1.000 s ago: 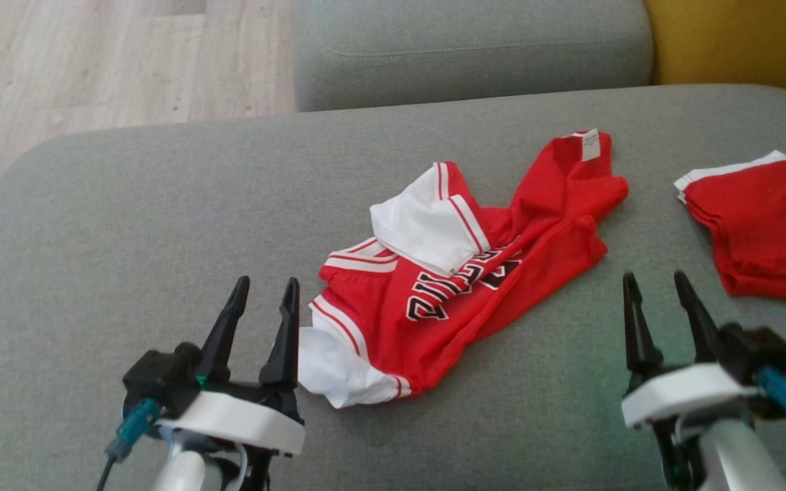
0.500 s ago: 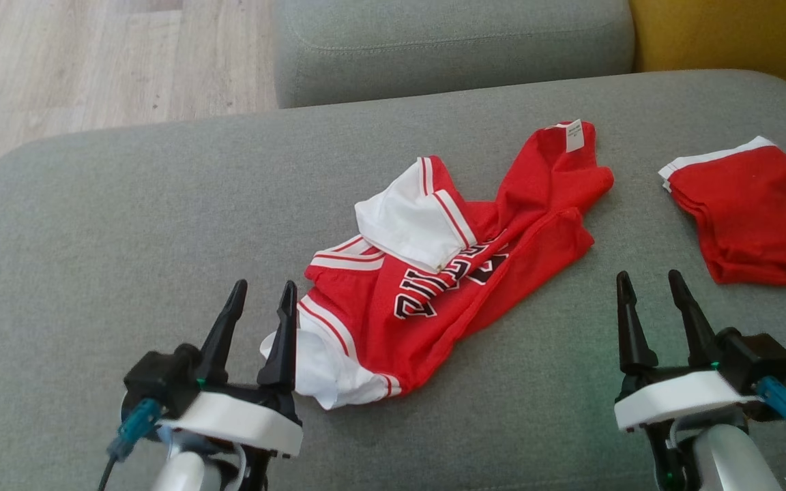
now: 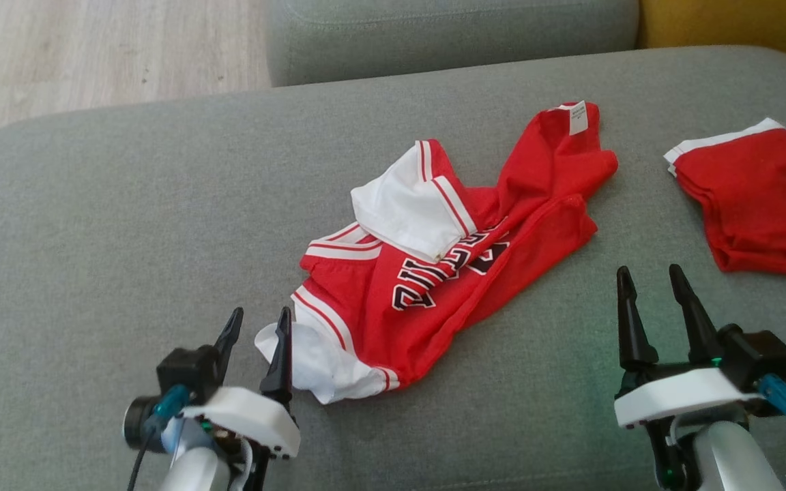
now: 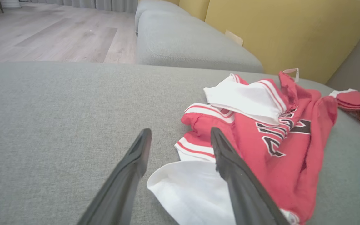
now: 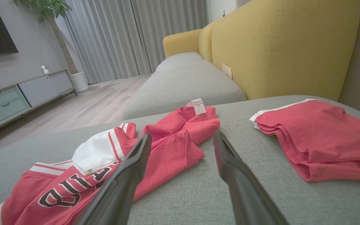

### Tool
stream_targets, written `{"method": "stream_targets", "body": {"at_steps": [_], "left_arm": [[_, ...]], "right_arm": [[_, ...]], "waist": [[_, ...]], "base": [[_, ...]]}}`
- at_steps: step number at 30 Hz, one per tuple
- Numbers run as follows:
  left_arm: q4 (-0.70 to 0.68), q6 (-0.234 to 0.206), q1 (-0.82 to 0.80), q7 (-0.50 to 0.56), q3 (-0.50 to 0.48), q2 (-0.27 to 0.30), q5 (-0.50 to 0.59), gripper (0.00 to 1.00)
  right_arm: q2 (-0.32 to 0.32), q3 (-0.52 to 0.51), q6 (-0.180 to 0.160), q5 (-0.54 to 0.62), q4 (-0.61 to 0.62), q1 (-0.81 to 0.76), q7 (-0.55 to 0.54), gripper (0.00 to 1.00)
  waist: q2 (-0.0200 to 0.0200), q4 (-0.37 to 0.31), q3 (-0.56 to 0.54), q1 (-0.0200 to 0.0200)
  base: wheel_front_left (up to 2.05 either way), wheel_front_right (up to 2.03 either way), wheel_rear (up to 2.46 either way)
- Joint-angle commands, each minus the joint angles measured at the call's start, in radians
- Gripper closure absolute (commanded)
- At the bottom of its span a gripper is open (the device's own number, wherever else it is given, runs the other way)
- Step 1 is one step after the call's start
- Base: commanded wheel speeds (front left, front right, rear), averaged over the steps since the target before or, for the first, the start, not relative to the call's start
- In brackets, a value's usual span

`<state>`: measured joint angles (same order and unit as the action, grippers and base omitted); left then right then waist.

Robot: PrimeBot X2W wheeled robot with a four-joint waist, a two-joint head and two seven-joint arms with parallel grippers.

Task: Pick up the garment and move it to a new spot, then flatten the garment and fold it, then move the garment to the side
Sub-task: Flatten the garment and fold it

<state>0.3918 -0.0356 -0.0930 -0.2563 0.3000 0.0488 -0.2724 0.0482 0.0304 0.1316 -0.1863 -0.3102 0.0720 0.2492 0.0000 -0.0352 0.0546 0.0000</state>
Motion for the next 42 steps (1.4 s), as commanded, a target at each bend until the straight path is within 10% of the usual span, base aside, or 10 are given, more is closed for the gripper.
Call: {"method": "stream_targets", "body": {"at_steps": [1,35,37,42], "left_arm": [[-0.017,-0.007,-0.055,-0.006,-0.027,0.001,0.010,0.00],[0.408,-0.050,-0.231,0.022,0.026,0.027,0.047,0.00],[0.417,-0.044,-0.237,0.019,0.027,0.027,0.043,1.00],[0.408,-0.041,-0.250,0.005,0.024,0.029,0.036,1.00]], "right_arm": [[0.002,0.028,-0.001,0.001,0.036,0.038,0.001,0.00],[0.002,0.037,-0.001,0.002,0.018,0.058,-0.004,0.00],[0.002,0.038,-0.001,0.001,0.016,0.059,-0.004,0.00],[0.002,0.028,-0.001,-0.003,0.010,0.057,-0.002,0.00]], "waist": [[0.0000,-0.002,0.004,0.0000],[0.0000,-0.032,0.027,0.0000],[0.0000,-0.033,0.027,0.0000],[0.0000,-0.027,0.019,0.0000]], "base": [[0.00,0.00,0.00],[0.00,0.00,0.00],[0.00,0.00,0.00],[0.00,0.00,0.00]]}}
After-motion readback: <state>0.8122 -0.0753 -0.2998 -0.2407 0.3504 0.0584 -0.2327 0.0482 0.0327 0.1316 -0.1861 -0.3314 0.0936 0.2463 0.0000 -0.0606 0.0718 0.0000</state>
